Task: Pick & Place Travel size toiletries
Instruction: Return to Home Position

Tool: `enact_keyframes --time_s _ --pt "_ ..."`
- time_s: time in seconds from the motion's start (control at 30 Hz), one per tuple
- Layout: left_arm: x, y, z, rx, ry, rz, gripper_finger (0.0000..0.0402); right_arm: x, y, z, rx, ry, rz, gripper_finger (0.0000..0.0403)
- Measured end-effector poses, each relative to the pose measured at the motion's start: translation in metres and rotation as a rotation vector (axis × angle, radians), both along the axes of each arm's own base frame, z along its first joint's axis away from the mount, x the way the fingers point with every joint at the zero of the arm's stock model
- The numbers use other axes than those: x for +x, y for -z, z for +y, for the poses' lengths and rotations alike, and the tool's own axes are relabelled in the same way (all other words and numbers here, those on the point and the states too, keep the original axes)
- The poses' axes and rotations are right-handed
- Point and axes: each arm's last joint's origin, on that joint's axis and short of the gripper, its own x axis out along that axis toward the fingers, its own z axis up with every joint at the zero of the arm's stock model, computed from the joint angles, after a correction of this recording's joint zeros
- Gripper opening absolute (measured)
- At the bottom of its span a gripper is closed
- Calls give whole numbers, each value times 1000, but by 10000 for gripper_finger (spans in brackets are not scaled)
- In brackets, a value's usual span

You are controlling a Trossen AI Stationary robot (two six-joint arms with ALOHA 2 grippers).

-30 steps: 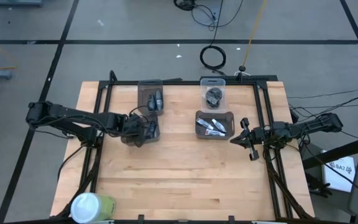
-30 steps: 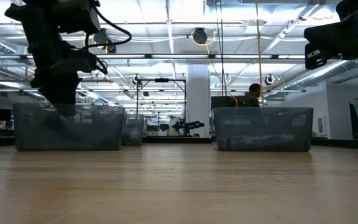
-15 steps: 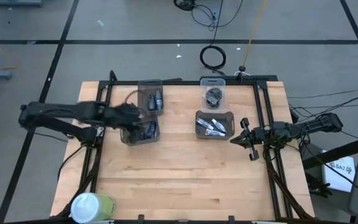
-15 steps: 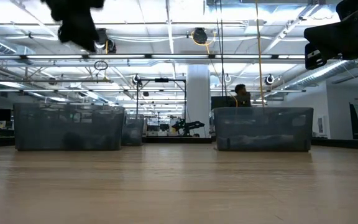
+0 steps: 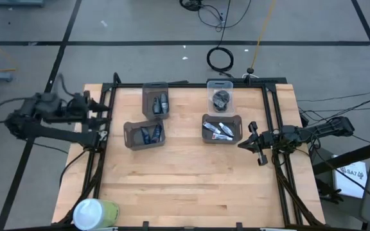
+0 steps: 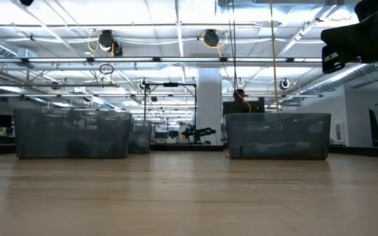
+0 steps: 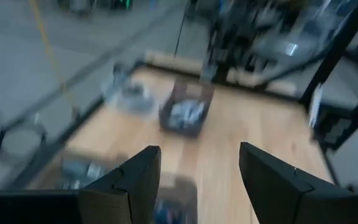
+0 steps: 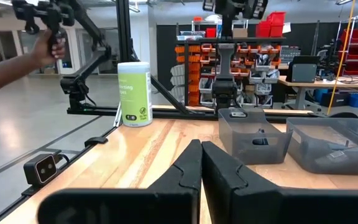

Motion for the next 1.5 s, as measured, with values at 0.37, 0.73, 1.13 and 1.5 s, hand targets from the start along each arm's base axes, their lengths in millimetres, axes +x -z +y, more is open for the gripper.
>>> enact_keyframes --time_s 0.37,0.73,1.13,1.5 --pt "-15 87 -3 135 170 -450 214 0 0 0 0 0 0 0" --pt "22 141 -7 200 226 -411 214 0 0 0 0 0 -1 0" --pt "43 185 -8 215 195 -382 214 0 0 0 0 0 -1 0" --pt "51 213 -8 202 205 -359 214 0 0 0 0 0 -1 0"
